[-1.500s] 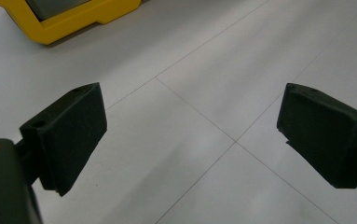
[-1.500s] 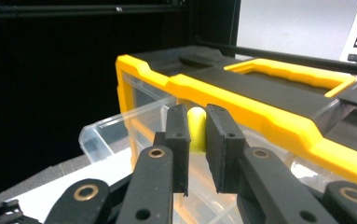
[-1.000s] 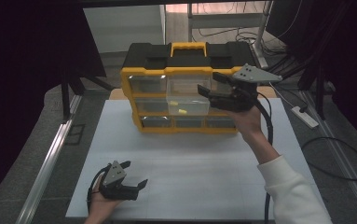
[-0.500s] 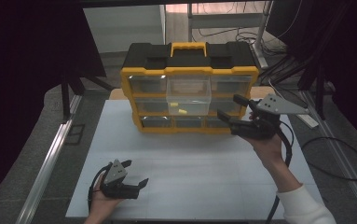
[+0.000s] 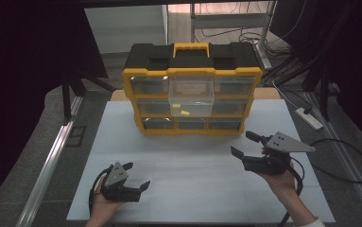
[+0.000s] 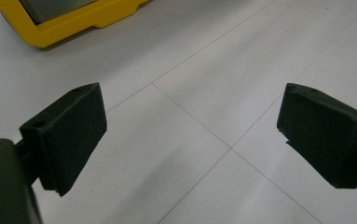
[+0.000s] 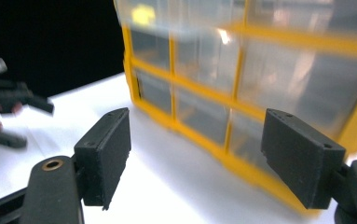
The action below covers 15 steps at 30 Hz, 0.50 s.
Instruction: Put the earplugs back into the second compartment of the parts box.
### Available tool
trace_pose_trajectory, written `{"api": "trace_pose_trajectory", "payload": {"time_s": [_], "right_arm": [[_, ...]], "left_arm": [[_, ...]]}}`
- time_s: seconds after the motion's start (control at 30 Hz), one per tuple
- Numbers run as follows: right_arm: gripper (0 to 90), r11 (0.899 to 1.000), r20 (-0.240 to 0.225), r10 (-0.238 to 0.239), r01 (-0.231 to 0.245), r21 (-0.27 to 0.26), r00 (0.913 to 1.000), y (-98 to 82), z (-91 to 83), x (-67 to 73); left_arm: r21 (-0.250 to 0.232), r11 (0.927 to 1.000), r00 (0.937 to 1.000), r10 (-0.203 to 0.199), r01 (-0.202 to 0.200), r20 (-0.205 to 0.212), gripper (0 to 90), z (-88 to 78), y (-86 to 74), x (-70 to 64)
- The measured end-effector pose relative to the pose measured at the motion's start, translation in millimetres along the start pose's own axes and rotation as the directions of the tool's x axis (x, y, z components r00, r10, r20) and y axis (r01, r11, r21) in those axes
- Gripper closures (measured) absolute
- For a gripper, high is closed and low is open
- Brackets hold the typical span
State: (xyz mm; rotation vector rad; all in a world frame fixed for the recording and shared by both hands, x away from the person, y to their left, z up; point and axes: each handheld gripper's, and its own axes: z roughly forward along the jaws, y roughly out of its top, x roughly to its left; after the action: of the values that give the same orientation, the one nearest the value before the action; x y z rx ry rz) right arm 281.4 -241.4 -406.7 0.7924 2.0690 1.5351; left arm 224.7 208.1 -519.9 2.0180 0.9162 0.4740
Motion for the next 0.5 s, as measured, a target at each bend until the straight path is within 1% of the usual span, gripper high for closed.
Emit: {"api": "trace_pose_trajectory", "payload": {"time_s": [0.07,0.17,0.2,0.23,0.27,0.3,0.4,0.5], "right_arm": [[24.2,0.999,0.006,0.022,-0.022,0.029,0.9997,-13.2,-1.1,-2.0],[24.0,0.998,0.022,0.032,-0.033,0.059,0.9993,-29.7,-4.0,-5.5],[24.0,0.997,0.023,0.035,-0.036,0.065,0.9991,-33.4,-4.9,-6.6],[24.0,0.997,0.023,0.035,-0.036,0.065,0.9991,-33.4,-4.9,-6.6],[24.0,0.996,0.035,0.041,-0.044,0.073,0.9985,-41.2,-6.5,-8.5],[23.8,0.995,0.044,0.048,-0.052,0.087,0.9978,-49.7,-7.6,-10.1],[23.6,0.991,0.062,0.048,-0.056,0.123,0.9969,-66.5,-9.9,-12.5],[23.5,0.986,0.067,0.078,-0.087,0.145,0.9947,-78.7,-13.1,-16.5]], "left_arm": [[0.001,1.0000,1.0000,0.002,-0.002,0.002,8.3,0.0,0.0,0.4],[-0.001,1.0000,1.0000,0.001,-0.001,0.003,8.2,-0.1,-0.1,0.6],[-0.003,1.0000,1.0000,0.001,-0.001,0.003,8.2,0.1,-0.2,0.7],[-0.003,1.0000,1.0000,0.001,-0.001,0.003,8.2,0.1,-0.2,0.7],[-0.003,1.0000,1.0000,0.001,-0.001,0.002,8.2,0.1,-0.1,0.7],[-0.004,1.0000,1.0000,0.001,-0.001,0.003,8.2,0.1,-0.1,0.6],[-0.005,1.0000,1.0000,0.000,0.000,0.004,8.2,-0.2,0.1,0.4],[-0.016,0.9998,0.9998,-0.012,0.012,0.015,7.8,-0.4,0.7,1.5]]}}
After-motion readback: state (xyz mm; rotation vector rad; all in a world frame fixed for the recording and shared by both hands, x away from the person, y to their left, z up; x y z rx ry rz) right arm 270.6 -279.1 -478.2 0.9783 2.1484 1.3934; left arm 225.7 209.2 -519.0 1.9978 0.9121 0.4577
